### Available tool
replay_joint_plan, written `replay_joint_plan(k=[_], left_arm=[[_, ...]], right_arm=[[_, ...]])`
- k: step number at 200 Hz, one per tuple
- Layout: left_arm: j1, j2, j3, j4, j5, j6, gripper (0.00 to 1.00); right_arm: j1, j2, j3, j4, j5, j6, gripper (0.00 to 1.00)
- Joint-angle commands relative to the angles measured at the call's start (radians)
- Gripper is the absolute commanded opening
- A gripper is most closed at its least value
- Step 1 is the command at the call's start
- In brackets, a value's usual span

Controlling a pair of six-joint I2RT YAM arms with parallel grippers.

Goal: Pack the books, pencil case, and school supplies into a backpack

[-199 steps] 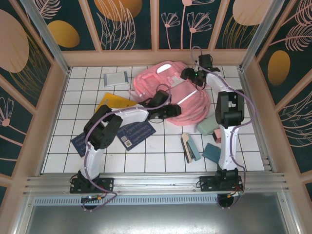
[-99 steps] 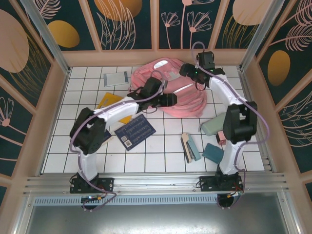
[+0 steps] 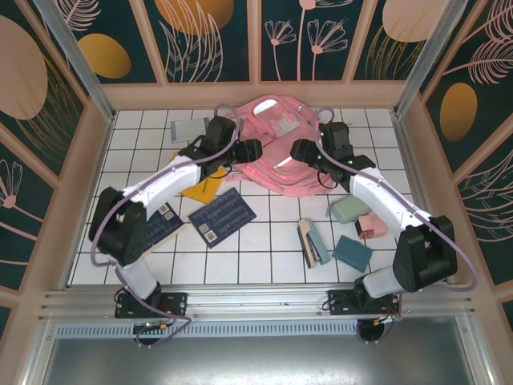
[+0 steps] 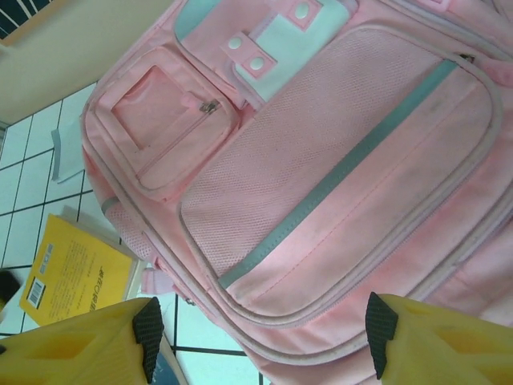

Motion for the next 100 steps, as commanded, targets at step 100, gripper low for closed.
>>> replay_joint_plan(k=[100], left_arm=[[0.058, 0.348, 0.267, -0.168, 0.059, -0.305, 0.54]], right_arm=[[0.004, -0.142, -0.103, -0.121, 0.181, 0.306, 0.52]])
